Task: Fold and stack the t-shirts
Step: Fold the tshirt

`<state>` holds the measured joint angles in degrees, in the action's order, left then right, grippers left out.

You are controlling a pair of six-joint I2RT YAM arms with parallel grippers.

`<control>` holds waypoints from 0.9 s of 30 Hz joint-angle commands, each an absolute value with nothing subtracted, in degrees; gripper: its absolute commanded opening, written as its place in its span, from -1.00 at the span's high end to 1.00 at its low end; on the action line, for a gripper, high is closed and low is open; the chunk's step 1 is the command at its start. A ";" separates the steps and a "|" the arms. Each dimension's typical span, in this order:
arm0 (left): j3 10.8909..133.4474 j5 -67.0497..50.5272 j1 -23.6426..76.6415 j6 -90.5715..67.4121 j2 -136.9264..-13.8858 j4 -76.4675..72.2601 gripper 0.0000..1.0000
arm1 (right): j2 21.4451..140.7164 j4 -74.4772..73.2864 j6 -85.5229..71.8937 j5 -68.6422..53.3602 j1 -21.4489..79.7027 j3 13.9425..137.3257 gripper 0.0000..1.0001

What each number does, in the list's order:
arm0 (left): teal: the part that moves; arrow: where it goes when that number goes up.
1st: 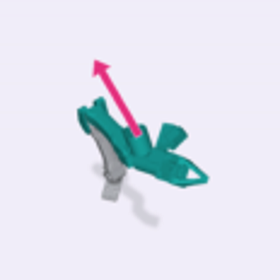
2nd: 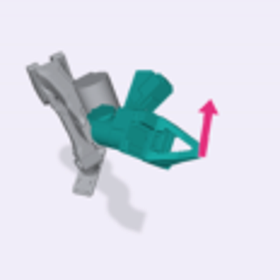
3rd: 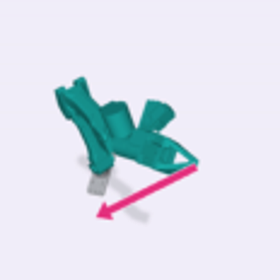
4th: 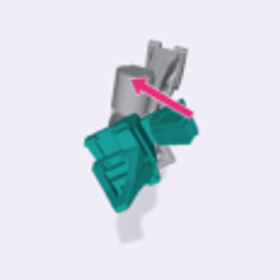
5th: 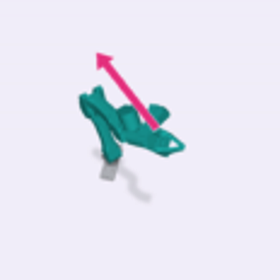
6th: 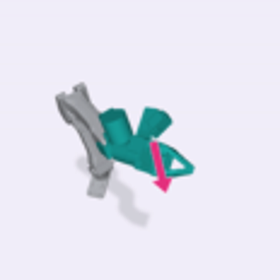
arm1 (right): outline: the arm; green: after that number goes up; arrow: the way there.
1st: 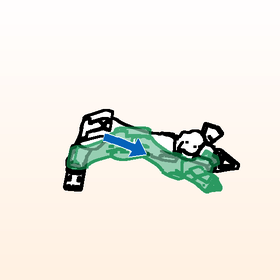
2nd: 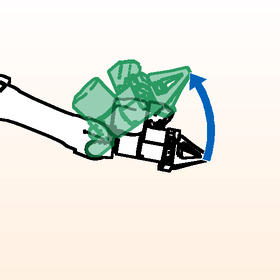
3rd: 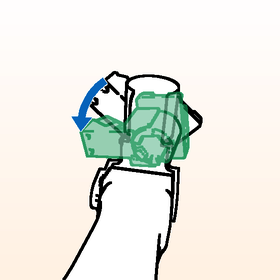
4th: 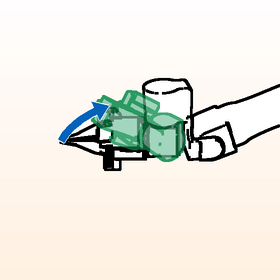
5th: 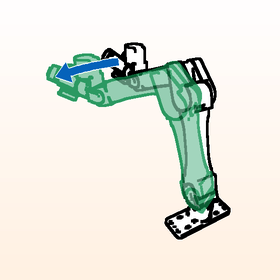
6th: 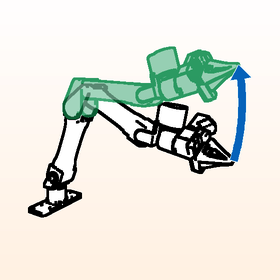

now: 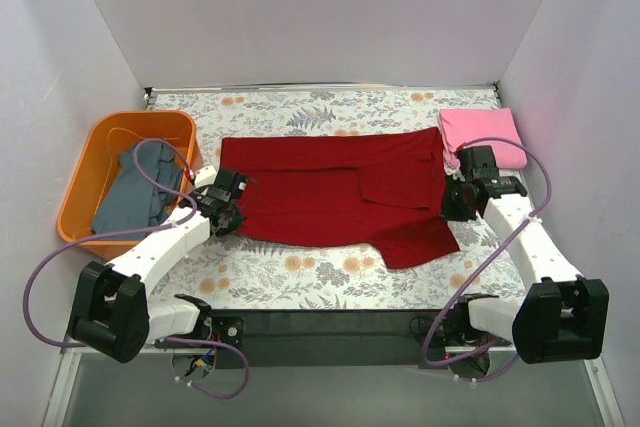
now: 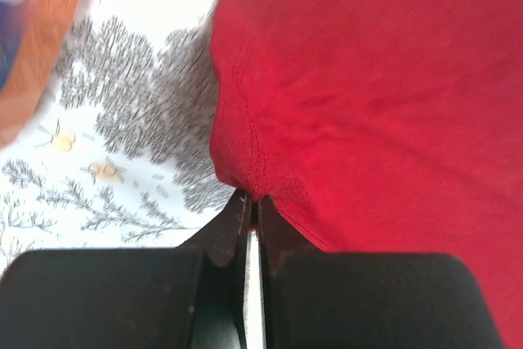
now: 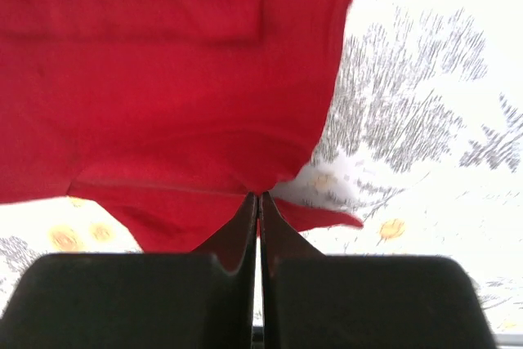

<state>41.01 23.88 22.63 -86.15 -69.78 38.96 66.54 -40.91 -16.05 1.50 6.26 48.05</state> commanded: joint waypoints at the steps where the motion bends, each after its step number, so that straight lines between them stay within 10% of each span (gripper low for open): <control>1: 45.87 26.63 22.15 -83.68 -70.66 39.72 1.00 | 69.08 -41.40 -13.71 3.95 6.50 53.51 0.97; 27: 61.08 23.64 11.87 -72.95 -90.78 29.45 1.00 | 92.37 -37.36 -10.90 4.04 5.36 76.55 0.97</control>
<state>58.46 22.74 12.73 -74.54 -89.34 31.44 91.29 -39.51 -11.62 4.10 6.07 73.84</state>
